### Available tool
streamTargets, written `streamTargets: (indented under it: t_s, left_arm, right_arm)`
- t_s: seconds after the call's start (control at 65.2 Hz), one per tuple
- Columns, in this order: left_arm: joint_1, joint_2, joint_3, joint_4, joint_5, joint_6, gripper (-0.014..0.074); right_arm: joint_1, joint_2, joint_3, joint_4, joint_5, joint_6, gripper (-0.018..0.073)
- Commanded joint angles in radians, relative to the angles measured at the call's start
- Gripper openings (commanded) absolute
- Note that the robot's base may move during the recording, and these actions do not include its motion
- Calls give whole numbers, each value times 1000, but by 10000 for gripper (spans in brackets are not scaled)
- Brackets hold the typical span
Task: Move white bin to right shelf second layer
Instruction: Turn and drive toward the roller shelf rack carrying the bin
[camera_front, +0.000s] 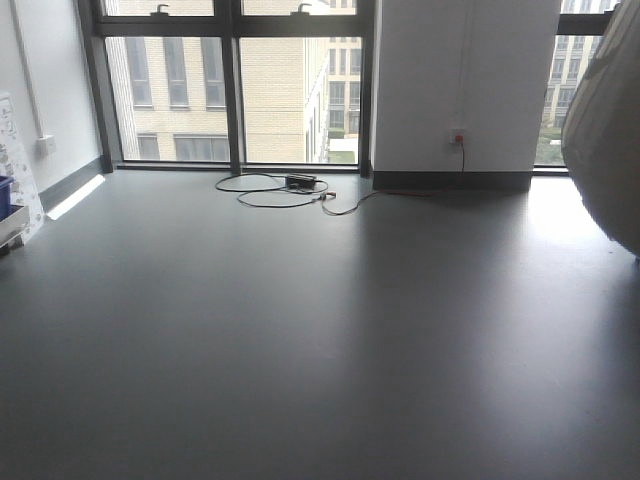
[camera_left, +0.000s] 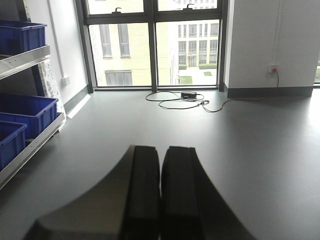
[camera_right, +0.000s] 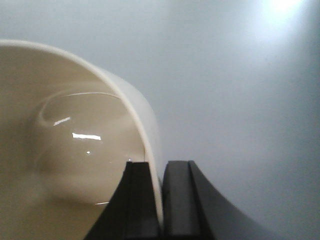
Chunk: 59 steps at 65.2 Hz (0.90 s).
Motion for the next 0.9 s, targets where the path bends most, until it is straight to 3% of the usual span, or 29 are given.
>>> streamTargets:
  t_s: [0.0,0.89]
  left_arm:
    - [-4,-13,37,-6,-84,-3,85]
    - [-4,-13,37,-6,-84,-3,85]
  right_arm:
    - [0,-1,-30,9,-84,-4,68]
    - [0,-1,-30,9,-85,-4,68]
